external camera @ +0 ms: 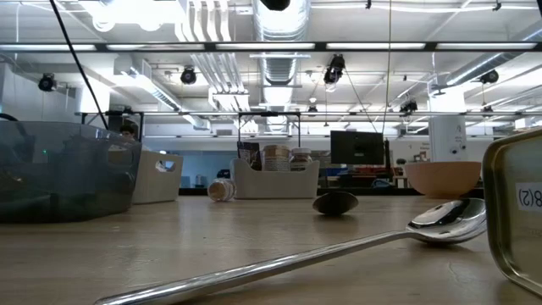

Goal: Pick & Place Food Item
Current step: Put the yellow spoon into the black bin

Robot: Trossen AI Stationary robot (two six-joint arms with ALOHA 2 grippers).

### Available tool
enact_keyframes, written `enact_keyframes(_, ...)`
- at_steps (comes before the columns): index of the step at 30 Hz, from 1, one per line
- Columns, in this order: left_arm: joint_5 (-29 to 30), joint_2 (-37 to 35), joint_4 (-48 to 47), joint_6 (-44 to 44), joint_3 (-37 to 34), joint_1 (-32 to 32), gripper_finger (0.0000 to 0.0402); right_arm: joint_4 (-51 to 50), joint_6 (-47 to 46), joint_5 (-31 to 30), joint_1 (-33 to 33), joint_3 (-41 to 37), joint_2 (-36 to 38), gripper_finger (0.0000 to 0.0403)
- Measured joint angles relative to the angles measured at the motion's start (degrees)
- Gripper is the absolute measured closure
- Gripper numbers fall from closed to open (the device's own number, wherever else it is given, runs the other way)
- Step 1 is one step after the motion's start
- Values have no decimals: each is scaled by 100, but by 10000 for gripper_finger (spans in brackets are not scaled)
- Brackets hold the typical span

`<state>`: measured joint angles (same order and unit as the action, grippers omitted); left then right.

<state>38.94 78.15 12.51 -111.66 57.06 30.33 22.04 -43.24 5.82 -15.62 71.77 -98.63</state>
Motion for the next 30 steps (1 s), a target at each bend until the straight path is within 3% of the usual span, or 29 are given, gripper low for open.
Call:
enact_keyframes(8,-165,-2,18,77,0,-118,297,5,9,0,0,-13,0,379)
enact_keyframes(14,-161,-9,-46,225,2,-133,371,42,-91,44,-2,-17,0,379)
enact_keyframes(18,-129,-9,-57,49,2,-133,374,46,-59,39,-2,-20,0,372)
enact_keyframes(23,-90,-9,-66,118,-2,-140,381,85,61,19,2,-20,0,327)
enact_keyframes(30,169,-7,-71,166,-7,-151,381,109,46,15,9,-20,0,231)
